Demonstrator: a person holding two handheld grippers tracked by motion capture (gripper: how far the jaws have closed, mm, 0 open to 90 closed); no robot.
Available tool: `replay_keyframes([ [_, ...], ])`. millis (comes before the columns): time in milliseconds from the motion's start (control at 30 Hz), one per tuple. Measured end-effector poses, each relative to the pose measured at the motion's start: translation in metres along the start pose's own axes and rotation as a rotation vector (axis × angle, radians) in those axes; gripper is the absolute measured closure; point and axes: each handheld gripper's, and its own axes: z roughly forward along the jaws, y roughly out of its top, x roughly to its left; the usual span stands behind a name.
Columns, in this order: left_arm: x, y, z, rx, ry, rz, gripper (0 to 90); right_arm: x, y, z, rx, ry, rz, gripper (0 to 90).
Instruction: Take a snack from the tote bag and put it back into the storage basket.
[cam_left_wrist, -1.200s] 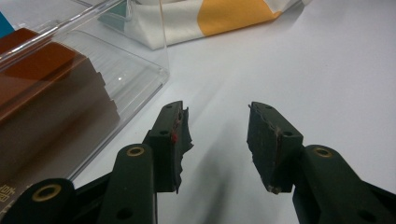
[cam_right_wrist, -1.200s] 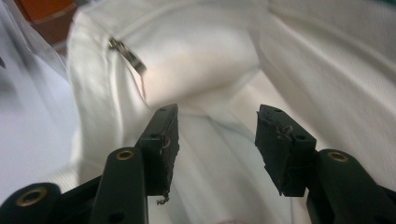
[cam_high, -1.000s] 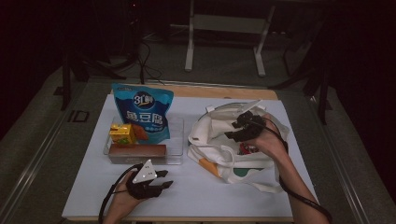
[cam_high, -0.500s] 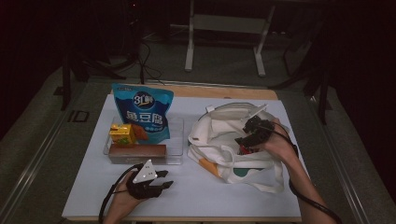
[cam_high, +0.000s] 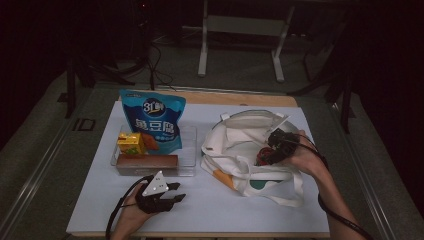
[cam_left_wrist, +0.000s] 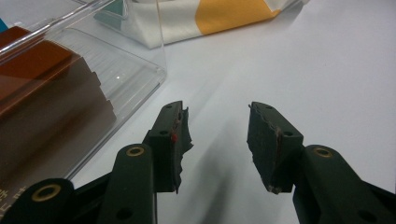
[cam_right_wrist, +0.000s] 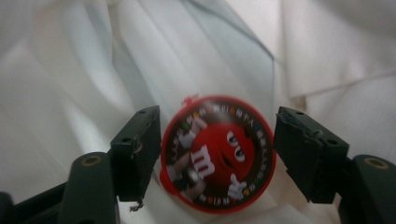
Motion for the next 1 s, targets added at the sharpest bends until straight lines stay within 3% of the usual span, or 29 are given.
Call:
replay_keyframes([
  [233,0.000,0.000,0.000,0.000,0.000,-0.001,56.3,-0.003,-0.005,0.005,0.034,0.003,0.001,27.1],
  [433,0.000,0.000,0.000,-0.002,-0.001,-0.002,56.2,-0.002,-0.006,0.010,0.073,-0.010,-0.015,22.6],
  [500,0.000,0.000,0.000,-0.001,-0.001,-0.001,56.2,-0.002,-0.007,0.013,0.090,-0.014,-0.040,21.0],
  [1000,0.000,0.000,0.000,0.001,-0.002,0.001,56.2,-0.007,-0.007,0.027,0.112,0.019,-0.021,24.7],
])
